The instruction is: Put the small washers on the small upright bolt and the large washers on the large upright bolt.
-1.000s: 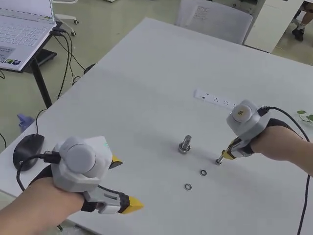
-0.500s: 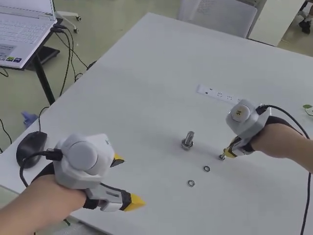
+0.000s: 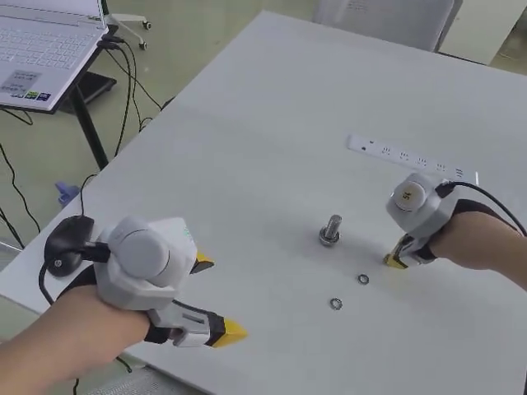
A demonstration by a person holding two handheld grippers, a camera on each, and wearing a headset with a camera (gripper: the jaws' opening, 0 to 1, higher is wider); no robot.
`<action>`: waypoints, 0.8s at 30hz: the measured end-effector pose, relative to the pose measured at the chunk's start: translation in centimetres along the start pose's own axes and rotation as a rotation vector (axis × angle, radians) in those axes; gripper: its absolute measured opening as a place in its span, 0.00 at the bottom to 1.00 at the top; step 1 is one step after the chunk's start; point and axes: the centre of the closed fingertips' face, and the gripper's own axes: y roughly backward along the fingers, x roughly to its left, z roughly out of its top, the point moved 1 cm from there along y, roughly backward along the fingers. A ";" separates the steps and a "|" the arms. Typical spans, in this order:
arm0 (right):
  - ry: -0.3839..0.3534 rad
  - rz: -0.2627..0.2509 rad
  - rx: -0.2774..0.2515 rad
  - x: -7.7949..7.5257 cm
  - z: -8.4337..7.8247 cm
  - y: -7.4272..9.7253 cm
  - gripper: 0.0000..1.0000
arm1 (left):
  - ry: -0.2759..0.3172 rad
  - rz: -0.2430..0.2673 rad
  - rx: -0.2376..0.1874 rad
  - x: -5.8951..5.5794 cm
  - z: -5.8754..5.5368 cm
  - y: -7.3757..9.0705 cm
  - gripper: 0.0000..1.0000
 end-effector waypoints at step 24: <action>-0.006 -0.006 -0.014 -0.2 0.2 0.1 0.13 | 0.002 -0.002 0.006 -0.2 -0.2 0.1 0.64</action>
